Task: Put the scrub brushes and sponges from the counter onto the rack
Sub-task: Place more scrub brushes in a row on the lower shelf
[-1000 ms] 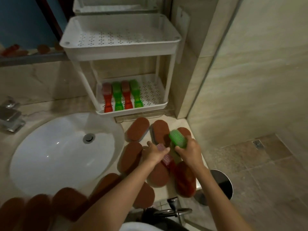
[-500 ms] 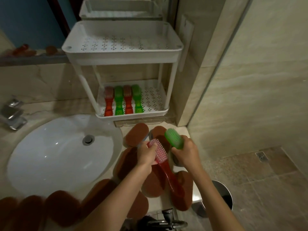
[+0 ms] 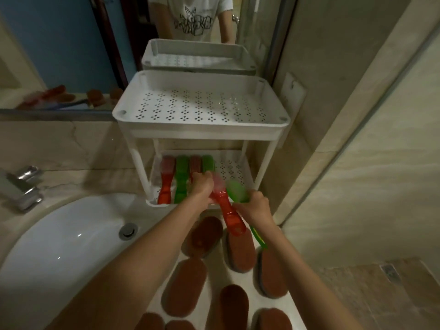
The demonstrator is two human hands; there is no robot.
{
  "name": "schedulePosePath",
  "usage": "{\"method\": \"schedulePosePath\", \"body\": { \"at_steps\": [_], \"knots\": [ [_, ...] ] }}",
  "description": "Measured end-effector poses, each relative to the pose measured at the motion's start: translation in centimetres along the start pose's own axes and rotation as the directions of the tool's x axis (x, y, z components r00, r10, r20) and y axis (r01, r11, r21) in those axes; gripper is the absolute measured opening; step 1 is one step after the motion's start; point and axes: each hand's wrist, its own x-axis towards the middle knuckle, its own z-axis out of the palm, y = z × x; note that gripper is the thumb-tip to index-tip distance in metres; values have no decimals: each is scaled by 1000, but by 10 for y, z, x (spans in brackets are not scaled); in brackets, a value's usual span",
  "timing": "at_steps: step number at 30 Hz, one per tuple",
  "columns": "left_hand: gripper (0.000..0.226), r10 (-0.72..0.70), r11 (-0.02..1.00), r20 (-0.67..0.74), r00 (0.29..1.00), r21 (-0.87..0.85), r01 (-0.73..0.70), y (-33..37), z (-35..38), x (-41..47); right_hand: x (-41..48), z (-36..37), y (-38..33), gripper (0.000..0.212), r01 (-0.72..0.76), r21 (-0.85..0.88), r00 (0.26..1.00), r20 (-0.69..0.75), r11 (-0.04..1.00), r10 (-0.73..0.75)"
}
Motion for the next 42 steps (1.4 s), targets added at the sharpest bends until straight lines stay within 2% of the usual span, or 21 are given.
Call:
{"method": "schedulePosePath", "body": {
  "at_steps": [3, 4, 6, 9, 13, 16, 19, 21, 23, 25, 27, 31, 33, 36, 39, 42],
  "knots": [
    [29, 5, 1000, 47, 999, 30, -6, 15, 13, 23, 20, 5, -12, 27, -14, 77, 1000, -24, 997, 16],
    [20, -4, 1000, 62, 998, 21, 2, 19, 17, 30, 27, 7, -14, 27, -17, 91, 999, -38, 996, 20],
    [19, -32, 999, 86, 996, -27, 35, 25, 23, 41, 41, 14, -15, 29, -32, 100, 996, -77, 995, 40],
    [17, -93, 993, 159, 983, -55, 102, 27, 27, 60, 59, 22, -18, 29, -71, 57, 990, -117, 996, 77],
    [10, -153, 988, 279, 948, 71, 139, 20, 21, 74, 71, 28, -25, 30, -70, -69, 995, -69, 995, 65],
    [28, -127, 990, 267, 955, 94, 106, 12, 21, 78, 81, 34, -25, 35, -66, -139, 998, 1, 988, 67],
    [31, -39, 970, 271, 962, 242, -29, 6, 25, 81, 89, 36, -22, 35, -65, -198, 997, 29, 978, 72],
    [23, 42, 928, 218, 975, 354, -119, 1, 25, 82, 92, 38, -20, 36, -67, -233, 996, 35, 970, 77],
    [25, 112, 882, 169, 979, 438, -176, -3, 25, 86, 94, 38, -20, 37, -60, -253, 997, 35, 966, 72],
    [14, 182, 795, 186, 965, 550, -256, -2, 25, 87, 96, 40, -21, 37, -45, -269, 997, 46, 962, 60],
    [17, 239, 721, 207, 949, 616, -316, 1, 25, 89, 100, 41, -21, 38, -49, -279, 996, 62, 959, 69],
    [22, 242, 729, 198, 950, 609, -313, -1, 25, 87, 107, 41, -23, 35, -68, -275, 995, 57, 959, 87],
    [21, 166, 755, 207, 964, 602, -259, -5, 24, 87, 109, 43, -24, 34, -60, -262, 995, 60, 963, 78],
    [31, 123, 744, 234, 964, 621, -246, -4, 25, 91, 118, 49, -21, 35, -50, -200, 997, 54, 978, 62],
    [28, 89, 750, 217, 972, 627, -209, -1, 25, 97, 128, 52, -18, 17, -33, -146, 999, 15, 989, 36],
    [28, 98, 735, 222, 970, 641, -221, -2, 23, 102, 135, 53, -16, 22, -48, -55, 999, -21, 997, 47]
  ]
}}
